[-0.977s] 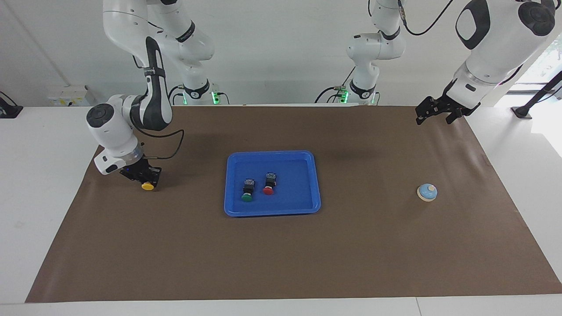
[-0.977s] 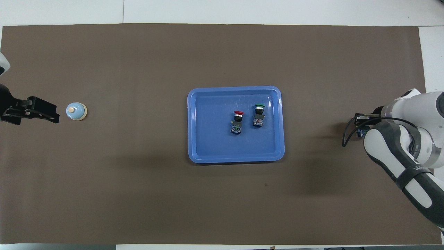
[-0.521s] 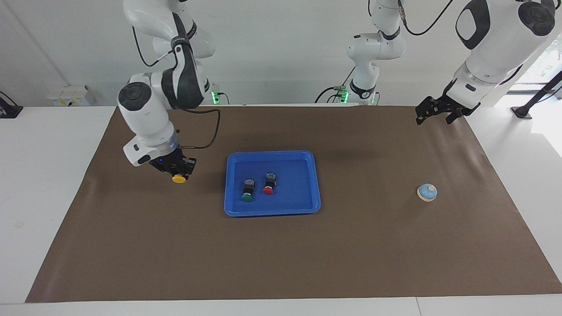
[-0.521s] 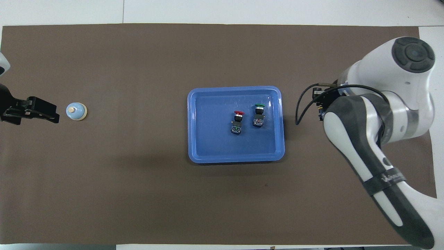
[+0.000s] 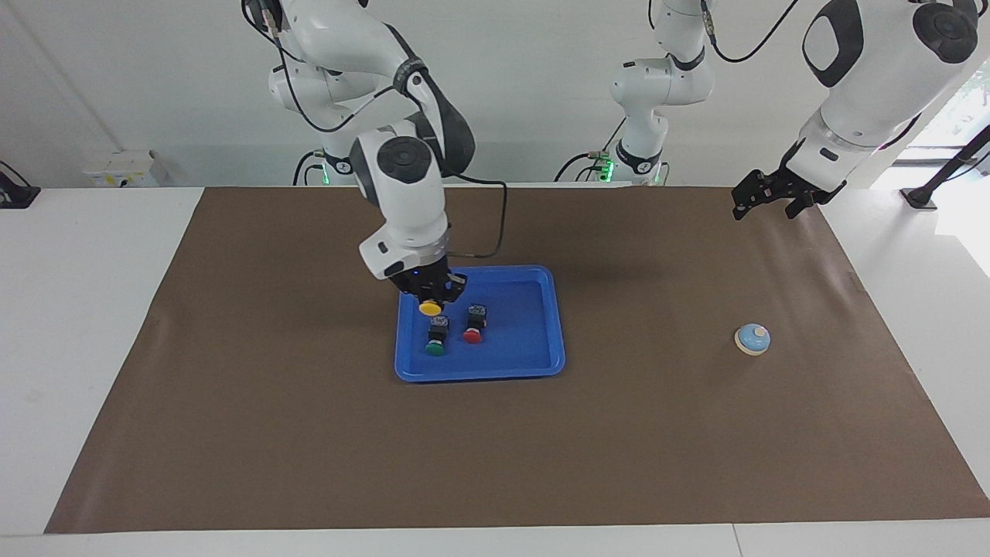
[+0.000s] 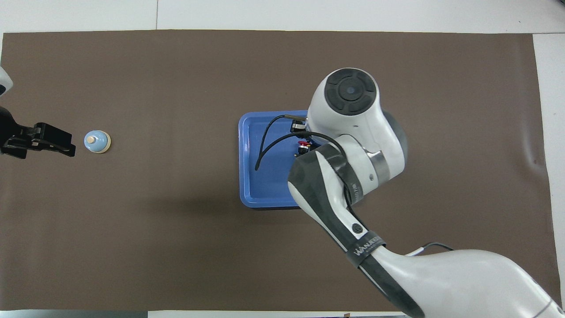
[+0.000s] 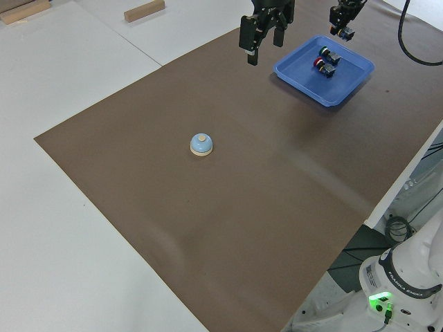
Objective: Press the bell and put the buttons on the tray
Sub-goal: 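Carry the yellow button into the tray and release it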
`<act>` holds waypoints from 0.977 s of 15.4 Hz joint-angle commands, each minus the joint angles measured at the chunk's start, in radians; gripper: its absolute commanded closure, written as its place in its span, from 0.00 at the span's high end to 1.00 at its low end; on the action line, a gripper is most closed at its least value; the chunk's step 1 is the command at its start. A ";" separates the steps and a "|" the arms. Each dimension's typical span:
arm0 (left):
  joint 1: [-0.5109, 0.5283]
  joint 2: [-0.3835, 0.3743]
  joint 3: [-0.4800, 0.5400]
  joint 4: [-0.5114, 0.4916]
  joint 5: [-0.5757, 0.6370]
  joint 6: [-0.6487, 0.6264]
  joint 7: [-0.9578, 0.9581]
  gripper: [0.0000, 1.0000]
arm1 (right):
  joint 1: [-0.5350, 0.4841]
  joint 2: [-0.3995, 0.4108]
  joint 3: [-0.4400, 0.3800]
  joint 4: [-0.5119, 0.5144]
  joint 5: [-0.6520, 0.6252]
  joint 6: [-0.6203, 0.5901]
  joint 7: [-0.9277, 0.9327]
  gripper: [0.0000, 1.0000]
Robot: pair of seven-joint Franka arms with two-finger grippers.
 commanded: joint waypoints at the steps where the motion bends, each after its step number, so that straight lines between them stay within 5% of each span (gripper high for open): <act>1: -0.004 -0.007 0.005 0.007 -0.002 -0.016 -0.008 1.00 | 0.058 0.112 -0.006 0.079 -0.002 0.043 0.037 0.00; 13: -0.004 -0.007 0.005 0.007 -0.002 -0.016 -0.008 1.00 | 0.112 0.157 -0.004 -0.032 0.001 0.272 0.112 0.00; 14: -0.004 -0.007 0.005 0.007 -0.002 -0.016 -0.008 1.00 | 0.112 0.155 -0.004 -0.032 0.002 0.272 0.122 0.07; 15: -0.004 -0.007 0.005 0.007 -0.002 -0.018 -0.008 1.00 | 0.112 0.155 -0.004 -0.032 0.002 0.269 0.131 0.70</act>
